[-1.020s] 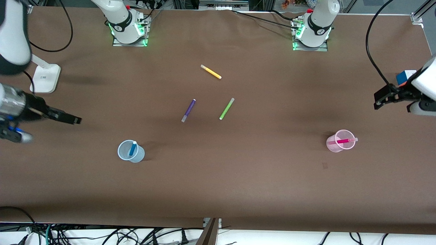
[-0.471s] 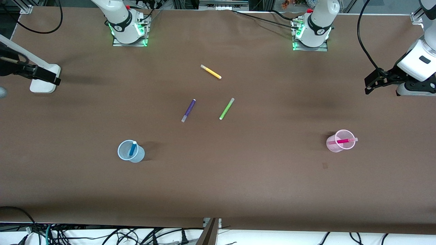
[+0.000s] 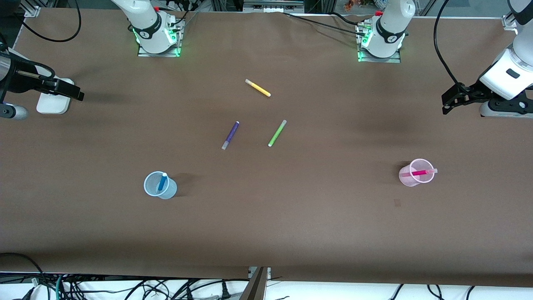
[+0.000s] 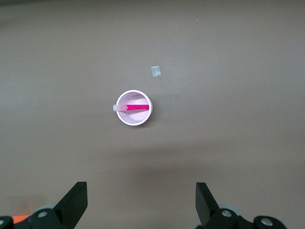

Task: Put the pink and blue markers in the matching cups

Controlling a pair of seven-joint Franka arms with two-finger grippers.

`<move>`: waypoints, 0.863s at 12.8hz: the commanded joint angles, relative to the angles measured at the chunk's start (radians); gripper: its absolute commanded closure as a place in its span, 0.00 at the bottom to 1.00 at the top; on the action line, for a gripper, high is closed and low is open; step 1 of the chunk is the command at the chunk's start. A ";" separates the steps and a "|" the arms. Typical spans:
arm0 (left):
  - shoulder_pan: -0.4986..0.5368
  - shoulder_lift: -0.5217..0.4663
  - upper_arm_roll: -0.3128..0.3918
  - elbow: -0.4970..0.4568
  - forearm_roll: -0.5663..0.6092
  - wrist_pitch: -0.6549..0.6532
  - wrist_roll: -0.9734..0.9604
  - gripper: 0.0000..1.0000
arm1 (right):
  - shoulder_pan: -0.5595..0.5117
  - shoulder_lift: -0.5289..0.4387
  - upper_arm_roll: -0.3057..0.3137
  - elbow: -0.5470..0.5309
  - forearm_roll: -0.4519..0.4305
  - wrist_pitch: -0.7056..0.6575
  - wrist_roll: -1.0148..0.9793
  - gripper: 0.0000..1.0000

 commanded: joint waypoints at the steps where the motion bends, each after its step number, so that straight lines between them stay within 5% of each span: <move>1: -0.006 -0.002 0.003 0.007 -0.021 -0.015 -0.003 0.00 | -0.001 -0.023 0.003 -0.025 -0.017 0.000 -0.017 0.01; 7: -0.006 -0.002 0.000 0.007 -0.021 -0.015 -0.007 0.00 | 0.000 -0.180 0.003 -0.233 -0.014 0.101 -0.078 0.01; 11: -0.006 -0.002 0.000 0.007 -0.021 -0.015 -0.004 0.00 | 0.000 -0.200 0.001 -0.221 -0.022 0.150 -0.087 0.01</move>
